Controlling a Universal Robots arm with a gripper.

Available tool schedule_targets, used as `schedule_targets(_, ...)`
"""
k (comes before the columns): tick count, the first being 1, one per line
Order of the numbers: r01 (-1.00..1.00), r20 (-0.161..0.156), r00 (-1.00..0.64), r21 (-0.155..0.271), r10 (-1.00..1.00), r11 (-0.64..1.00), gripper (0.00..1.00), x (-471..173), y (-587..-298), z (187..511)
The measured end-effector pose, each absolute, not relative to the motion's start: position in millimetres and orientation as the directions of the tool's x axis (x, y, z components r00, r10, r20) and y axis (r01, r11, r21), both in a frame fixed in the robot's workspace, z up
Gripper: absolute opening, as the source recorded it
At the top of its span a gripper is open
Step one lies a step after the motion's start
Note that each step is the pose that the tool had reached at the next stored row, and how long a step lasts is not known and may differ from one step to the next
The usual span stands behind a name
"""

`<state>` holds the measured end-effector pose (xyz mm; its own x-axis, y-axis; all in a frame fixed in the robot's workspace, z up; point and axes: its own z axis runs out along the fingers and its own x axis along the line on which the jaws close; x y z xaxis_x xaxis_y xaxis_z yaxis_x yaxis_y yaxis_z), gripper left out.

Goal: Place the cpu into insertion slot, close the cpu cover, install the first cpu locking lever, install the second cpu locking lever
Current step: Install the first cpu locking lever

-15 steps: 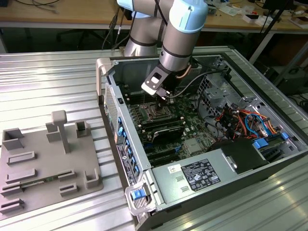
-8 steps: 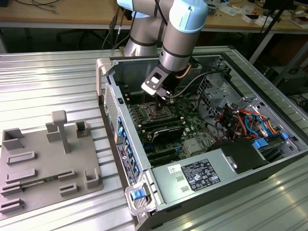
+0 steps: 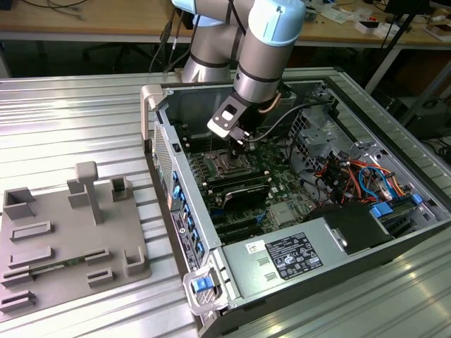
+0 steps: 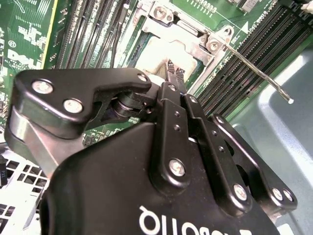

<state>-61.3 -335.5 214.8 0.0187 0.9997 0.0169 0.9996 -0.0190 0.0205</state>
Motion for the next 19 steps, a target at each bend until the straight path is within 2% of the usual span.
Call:
schedule_targets(12, 1.000, 0.017, 0.013, 0.021, 1.000, -0.013, 0.11, -61, -335, 238)
schedule_targets(19, 0.993, 0.017, -0.118, 0.021, 0.993, 0.117, 0.11, -61, -335, 238)
